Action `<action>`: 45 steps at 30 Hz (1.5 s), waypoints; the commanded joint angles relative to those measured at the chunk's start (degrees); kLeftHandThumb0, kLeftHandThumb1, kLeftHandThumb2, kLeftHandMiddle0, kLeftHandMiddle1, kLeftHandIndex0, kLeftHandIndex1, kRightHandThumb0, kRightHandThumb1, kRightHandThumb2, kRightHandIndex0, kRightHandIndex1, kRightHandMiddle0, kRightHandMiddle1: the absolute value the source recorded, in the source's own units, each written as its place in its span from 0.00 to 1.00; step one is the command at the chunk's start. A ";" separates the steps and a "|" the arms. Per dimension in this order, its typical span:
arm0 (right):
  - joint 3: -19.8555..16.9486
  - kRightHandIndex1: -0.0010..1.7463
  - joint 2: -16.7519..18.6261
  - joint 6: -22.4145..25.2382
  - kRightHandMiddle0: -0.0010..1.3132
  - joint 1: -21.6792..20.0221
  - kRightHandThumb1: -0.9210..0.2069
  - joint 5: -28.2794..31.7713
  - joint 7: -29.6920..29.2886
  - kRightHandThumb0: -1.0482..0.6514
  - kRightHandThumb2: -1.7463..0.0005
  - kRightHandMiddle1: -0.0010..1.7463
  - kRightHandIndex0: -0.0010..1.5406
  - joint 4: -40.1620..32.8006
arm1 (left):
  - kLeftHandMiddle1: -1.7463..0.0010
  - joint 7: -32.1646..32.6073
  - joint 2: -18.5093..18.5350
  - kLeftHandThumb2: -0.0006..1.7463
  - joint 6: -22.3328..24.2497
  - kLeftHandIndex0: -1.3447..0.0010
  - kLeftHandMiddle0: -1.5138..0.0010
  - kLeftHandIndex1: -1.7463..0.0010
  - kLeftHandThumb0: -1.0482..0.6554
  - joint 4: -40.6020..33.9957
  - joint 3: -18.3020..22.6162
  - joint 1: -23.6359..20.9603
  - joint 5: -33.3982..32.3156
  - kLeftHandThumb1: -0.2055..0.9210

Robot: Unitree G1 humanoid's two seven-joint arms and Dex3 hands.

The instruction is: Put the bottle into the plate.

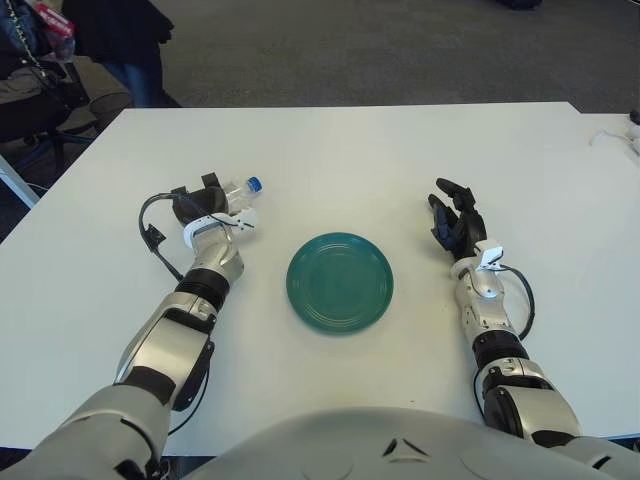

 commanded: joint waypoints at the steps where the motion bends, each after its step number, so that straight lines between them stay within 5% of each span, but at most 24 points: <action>1: -0.34 0.01 1.11 7.46 0.00 7.42 0.03 0.41 -0.52 0.29 0.66 0.47 0.28 6.76 | 0.52 -3.89 -2.83 0.58 -0.78 0.54 0.62 0.11 0.36 4.57 -0.84 5.79 -4.46 0.58; 34: -0.58 0.01 0.86 7.30 0.00 6.71 0.04 0.69 0.13 0.30 0.65 0.45 0.29 8.04 | 0.41 0.16 -1.91 0.57 -4.45 0.54 0.55 0.11 0.36 5.62 -0.25 5.53 -5.89 0.59; 43: -0.69 0.01 0.73 7.13 0.00 6.45 0.05 0.62 0.17 0.30 0.65 0.45 0.28 8.43 | 0.40 0.60 1.64 0.58 -6.52 0.55 0.52 0.10 0.36 -2.88 -0.05 6.03 -5.92 0.59; 45: -0.60 0.01 0.72 7.26 0.00 6.52 0.05 0.48 0.09 0.29 0.65 0.44 0.28 8.22 | 0.38 -0.29 2.94 0.60 -6.02 0.56 0.51 0.08 0.36 -10.85 0.52 6.87 -5.71 0.58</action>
